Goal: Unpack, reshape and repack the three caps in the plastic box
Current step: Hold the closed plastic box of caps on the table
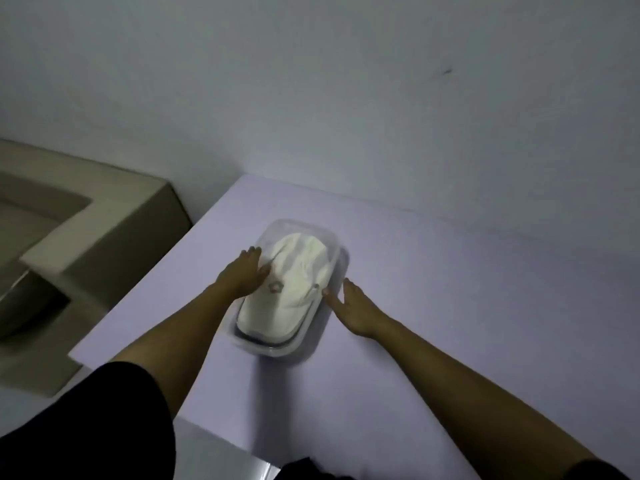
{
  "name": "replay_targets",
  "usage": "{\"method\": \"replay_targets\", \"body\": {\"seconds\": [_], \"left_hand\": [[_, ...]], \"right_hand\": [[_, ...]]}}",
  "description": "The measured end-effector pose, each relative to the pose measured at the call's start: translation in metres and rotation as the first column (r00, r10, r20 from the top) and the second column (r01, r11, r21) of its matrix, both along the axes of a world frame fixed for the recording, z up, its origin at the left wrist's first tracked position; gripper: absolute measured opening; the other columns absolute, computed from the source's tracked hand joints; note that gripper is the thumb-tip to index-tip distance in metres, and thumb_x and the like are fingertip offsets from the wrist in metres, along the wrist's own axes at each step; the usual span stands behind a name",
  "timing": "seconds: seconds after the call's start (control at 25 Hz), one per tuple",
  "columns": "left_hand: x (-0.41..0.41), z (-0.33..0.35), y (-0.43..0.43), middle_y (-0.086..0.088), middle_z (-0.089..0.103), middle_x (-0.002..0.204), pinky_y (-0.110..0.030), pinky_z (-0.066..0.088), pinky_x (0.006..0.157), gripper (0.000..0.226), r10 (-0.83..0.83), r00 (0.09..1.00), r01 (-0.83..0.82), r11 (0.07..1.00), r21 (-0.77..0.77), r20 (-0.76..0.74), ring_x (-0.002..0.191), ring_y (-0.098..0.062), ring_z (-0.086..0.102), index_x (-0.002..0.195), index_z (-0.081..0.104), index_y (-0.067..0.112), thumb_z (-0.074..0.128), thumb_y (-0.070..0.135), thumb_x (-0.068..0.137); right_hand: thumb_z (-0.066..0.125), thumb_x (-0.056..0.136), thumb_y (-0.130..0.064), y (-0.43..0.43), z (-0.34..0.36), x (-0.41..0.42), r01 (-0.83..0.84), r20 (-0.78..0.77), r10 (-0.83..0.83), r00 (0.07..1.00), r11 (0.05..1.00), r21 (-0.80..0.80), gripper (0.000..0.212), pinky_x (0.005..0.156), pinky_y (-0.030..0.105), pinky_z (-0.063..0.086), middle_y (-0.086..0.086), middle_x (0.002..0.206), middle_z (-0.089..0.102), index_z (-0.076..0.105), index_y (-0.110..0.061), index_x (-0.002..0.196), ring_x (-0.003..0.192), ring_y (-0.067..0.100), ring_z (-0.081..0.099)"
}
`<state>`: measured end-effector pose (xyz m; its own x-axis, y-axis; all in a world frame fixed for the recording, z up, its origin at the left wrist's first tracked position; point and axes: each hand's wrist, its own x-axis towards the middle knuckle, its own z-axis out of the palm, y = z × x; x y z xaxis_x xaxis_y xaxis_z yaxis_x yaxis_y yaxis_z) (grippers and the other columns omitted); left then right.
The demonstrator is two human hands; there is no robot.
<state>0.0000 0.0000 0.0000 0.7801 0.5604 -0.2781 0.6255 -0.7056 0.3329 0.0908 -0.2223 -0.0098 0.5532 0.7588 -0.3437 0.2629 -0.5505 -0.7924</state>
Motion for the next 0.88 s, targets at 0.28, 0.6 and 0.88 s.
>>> {"method": "replay_targets", "body": {"seconds": [0.28, 0.6, 0.88], "left_hand": [[-0.063, -0.039, 0.03, -0.016, 0.023, 0.156, -0.046, 0.027, 0.113, 0.074, 0.385, 0.921, -0.384, 0.862, -0.331, -0.067, 0.14, -0.036, 0.029, 0.149, 0.015, 0.008, 0.039, 0.05, 0.094], [-0.05, -0.039, 0.005, -0.017, 0.062, 0.118, -0.052, 0.05, 0.094, 0.065, 0.427, 0.896, -0.349, 0.847, -0.401, 0.123, 0.106, -0.036, 0.059, 0.125, 0.052, 0.006, 0.049, 0.058, 0.086], [0.017, -0.041, -0.12, -0.003, 0.058, 0.105, -0.031, 0.046, 0.076, 0.055, 0.262, 0.935, -0.132, 0.884, -0.449, 0.241, 0.09, -0.02, 0.056, 0.123, 0.05, 0.008, 0.054, 0.05, 0.088]], "right_hand": [[0.053, 0.087, -0.053, 0.044, -0.054, -0.067, 0.264, -0.469, -0.234, 0.852, 0.965, -0.002, 0.082, 0.106, 0.031, 0.034, 0.003, 0.149, 0.036, 0.014, -0.013, 0.148, 0.134, 0.024, 0.039], [0.061, 0.09, -0.027, 0.025, -0.051, -0.048, 0.393, -0.486, -0.344, 0.803, 0.919, 0.0, 0.061, 0.094, 0.027, 0.039, 0.005, 0.139, 0.044, 0.028, -0.008, 0.138, 0.122, 0.023, 0.047], [0.073, 0.076, -0.042, -0.123, -0.04, 0.004, 0.54, -0.421, -0.488, 0.764, 0.841, 0.006, 0.073, 0.102, 0.046, 0.046, 0.001, 0.132, 0.052, 0.039, -0.014, 0.134, 0.119, 0.023, 0.052]]}}
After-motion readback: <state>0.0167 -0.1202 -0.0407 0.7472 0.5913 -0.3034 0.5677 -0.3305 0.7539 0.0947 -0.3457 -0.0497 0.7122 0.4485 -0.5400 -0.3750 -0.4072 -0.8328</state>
